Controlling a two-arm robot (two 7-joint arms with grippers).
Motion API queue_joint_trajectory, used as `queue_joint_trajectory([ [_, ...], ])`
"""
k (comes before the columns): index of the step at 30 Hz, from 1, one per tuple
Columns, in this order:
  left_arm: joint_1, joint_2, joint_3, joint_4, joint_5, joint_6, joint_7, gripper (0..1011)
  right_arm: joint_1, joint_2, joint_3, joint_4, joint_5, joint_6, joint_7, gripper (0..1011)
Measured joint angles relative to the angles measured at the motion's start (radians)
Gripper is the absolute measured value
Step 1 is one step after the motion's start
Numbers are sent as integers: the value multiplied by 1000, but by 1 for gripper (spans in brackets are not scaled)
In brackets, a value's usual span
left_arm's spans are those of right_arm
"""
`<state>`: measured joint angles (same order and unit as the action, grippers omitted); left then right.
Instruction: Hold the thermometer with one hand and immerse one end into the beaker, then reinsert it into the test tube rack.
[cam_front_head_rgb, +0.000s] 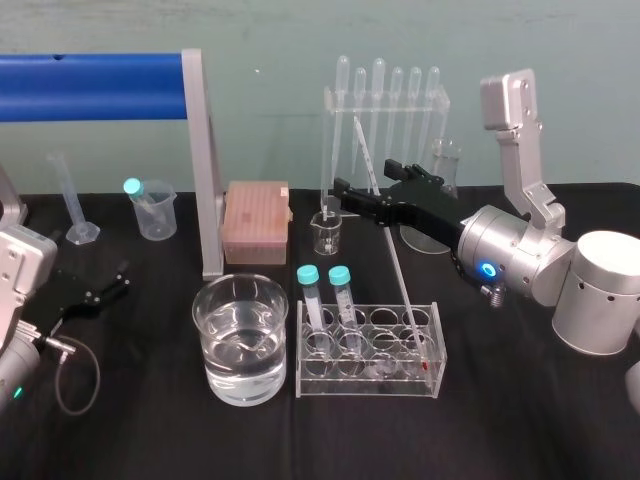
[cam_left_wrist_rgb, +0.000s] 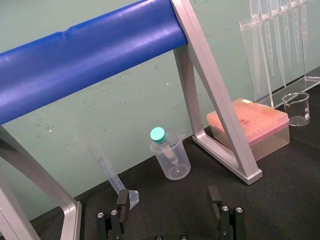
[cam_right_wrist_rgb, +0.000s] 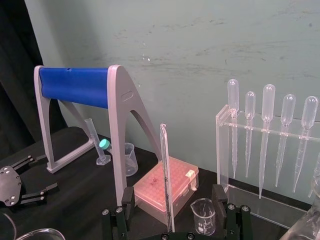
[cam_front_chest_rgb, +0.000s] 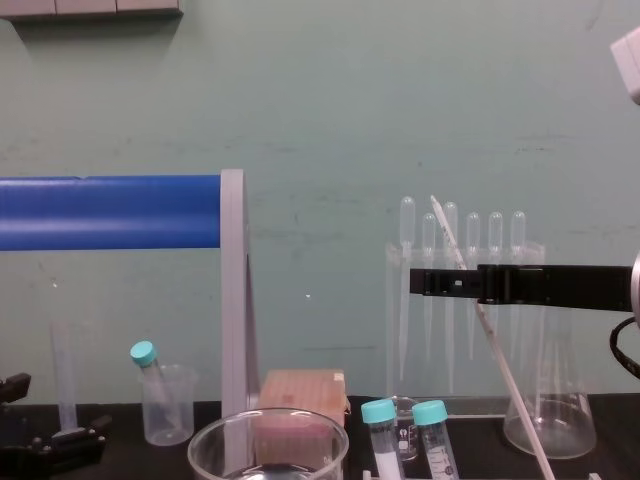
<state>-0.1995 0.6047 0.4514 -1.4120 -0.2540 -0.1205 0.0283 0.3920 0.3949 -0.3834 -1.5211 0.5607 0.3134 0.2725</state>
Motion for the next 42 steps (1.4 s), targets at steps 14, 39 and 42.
queue_joint_trajectory([
  [14,0,0,0,0,0,0,0,1008,-1,1,0,0,1,-1,0,787],
  [39,0,0,0,0,0,0,0,1008,-1,1,0,0,1,-1,0,56],
  [42,0,0,0,0,0,0,0,1008,-1,1,0,0,1,-1,0,57],
])
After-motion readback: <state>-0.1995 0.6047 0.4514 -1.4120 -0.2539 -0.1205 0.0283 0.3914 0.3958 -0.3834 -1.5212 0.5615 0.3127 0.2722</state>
